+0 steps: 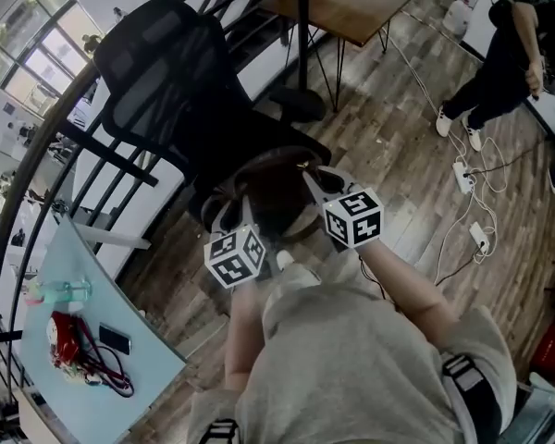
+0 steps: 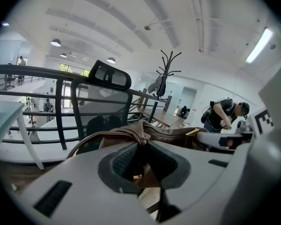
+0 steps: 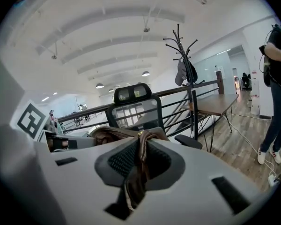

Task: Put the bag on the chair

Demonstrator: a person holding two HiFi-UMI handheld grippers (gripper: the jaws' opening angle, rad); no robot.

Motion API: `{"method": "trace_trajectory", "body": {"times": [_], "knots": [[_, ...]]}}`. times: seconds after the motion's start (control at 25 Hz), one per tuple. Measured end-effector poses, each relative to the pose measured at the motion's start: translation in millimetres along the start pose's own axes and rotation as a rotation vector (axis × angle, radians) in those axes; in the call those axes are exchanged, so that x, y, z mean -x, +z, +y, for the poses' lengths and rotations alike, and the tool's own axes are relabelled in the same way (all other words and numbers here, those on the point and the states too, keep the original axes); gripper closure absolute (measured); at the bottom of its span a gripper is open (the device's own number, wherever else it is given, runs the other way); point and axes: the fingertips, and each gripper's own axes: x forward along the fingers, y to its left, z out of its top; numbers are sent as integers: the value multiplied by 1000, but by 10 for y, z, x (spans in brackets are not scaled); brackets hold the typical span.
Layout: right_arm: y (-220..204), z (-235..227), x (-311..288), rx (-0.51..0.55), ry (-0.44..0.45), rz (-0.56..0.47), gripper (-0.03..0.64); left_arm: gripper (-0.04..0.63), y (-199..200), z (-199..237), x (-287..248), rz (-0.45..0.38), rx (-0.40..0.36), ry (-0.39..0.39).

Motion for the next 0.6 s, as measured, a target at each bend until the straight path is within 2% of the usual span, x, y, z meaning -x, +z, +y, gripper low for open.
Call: {"method": "trace_trajectory", "body": {"times": [0.6], "knots": [[430,-94,-924,-1,-17,5,586,548,557,507,-704,13,-14,-19]]}}
